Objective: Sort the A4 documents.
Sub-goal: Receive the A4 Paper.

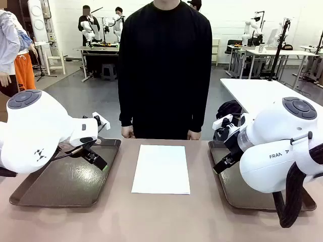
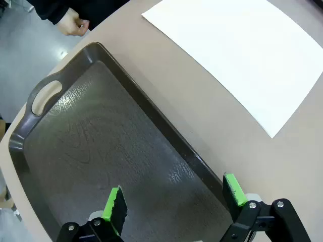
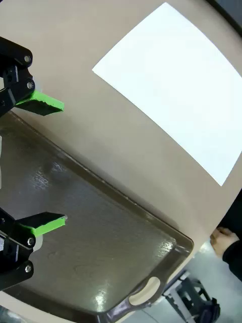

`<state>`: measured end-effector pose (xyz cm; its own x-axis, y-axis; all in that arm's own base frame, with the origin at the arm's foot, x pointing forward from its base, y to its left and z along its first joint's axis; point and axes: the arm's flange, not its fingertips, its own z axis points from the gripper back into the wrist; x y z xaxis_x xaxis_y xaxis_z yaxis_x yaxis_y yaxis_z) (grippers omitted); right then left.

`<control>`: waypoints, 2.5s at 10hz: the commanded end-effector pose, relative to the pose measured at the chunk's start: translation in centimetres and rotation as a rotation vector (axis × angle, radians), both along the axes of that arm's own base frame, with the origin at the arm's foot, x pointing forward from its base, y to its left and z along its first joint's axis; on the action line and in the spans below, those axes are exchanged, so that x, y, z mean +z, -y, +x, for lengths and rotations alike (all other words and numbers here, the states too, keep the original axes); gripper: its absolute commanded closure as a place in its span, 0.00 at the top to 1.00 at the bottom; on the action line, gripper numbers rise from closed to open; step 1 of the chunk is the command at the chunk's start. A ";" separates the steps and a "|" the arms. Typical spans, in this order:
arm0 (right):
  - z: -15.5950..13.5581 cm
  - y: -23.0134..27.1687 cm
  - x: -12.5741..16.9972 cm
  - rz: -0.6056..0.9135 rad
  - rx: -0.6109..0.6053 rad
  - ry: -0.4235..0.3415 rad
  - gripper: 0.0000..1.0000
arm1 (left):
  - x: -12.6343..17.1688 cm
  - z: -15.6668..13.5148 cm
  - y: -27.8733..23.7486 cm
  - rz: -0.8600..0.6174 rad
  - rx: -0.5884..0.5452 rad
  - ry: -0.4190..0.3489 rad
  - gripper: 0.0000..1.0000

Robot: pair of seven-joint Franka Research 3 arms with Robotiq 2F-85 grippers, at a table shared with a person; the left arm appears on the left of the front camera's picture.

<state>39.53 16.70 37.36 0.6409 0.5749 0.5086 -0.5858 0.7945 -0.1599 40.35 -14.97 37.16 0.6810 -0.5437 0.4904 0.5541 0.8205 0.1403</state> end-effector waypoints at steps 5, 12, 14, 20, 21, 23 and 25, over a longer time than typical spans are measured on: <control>0.0 0.0 0.0 0.000 0.000 0.000 1.00 | 0.0 0.0 0.0 0.000 0.000 0.000 1.00; 0.0 0.0 0.0 0.000 0.000 0.000 1.00 | 0.0 0.0 0.0 0.000 0.000 0.000 1.00; 0.0 0.0 0.0 0.000 0.000 0.000 1.00 | 0.0 0.0 0.0 0.000 0.000 0.000 1.00; 0.0 0.0 0.0 0.000 0.000 0.000 1.00 | 0.0 0.0 0.0 0.000 0.000 0.000 1.00; 0.0 0.0 0.0 0.000 0.000 0.000 1.00 | 0.0 0.0 0.0 0.000 0.000 0.000 1.00; 0.0 0.0 0.0 0.000 0.000 0.000 1.00 | 0.0 0.0 0.0 0.000 0.000 0.000 1.00; 0.0 0.0 0.0 0.000 0.000 0.000 1.00 | 0.0 0.0 0.0 0.000 0.000 0.000 1.00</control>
<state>39.52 16.72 37.36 0.6406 0.5755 0.5084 -0.5861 0.7942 -0.1605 40.34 -14.99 37.16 0.6809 -0.5440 0.4904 0.5543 0.8204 0.1403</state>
